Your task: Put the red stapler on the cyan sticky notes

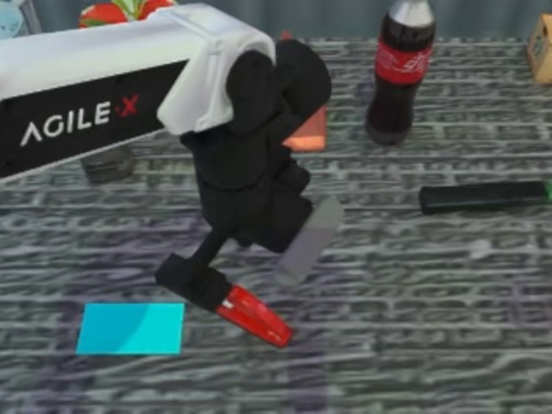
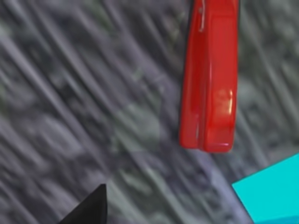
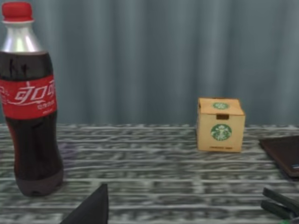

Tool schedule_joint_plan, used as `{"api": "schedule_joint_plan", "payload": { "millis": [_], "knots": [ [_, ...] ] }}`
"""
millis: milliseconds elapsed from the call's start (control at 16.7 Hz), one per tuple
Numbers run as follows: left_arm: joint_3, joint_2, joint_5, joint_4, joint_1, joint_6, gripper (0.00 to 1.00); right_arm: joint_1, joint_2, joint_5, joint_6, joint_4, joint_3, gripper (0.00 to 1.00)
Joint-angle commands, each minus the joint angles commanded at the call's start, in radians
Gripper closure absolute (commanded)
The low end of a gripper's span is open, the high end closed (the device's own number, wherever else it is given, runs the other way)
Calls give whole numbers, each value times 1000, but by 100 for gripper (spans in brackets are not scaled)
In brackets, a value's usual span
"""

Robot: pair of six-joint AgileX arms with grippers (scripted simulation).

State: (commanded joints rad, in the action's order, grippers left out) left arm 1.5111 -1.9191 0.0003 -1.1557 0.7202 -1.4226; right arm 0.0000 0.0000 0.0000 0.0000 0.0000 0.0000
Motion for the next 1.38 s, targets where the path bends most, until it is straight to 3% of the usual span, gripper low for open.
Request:
{"api": "schedule_joint_plan", "payload": {
  "millis": [360,840,1200,1380],
  "knots": [
    [-16,-4,0,18,-3,0,0,0,0,0,0,0,0,0],
    [-208,-119,1,332,-3,-4,0,0,0,0,0,0,0,0],
    [-230,-133,1,363,-3,-4,0,0,0,0,0,0,0,0],
    [-230,-133,1,363,-3,-4,23,0,0,0,0,0,0,0]
  ]
}}
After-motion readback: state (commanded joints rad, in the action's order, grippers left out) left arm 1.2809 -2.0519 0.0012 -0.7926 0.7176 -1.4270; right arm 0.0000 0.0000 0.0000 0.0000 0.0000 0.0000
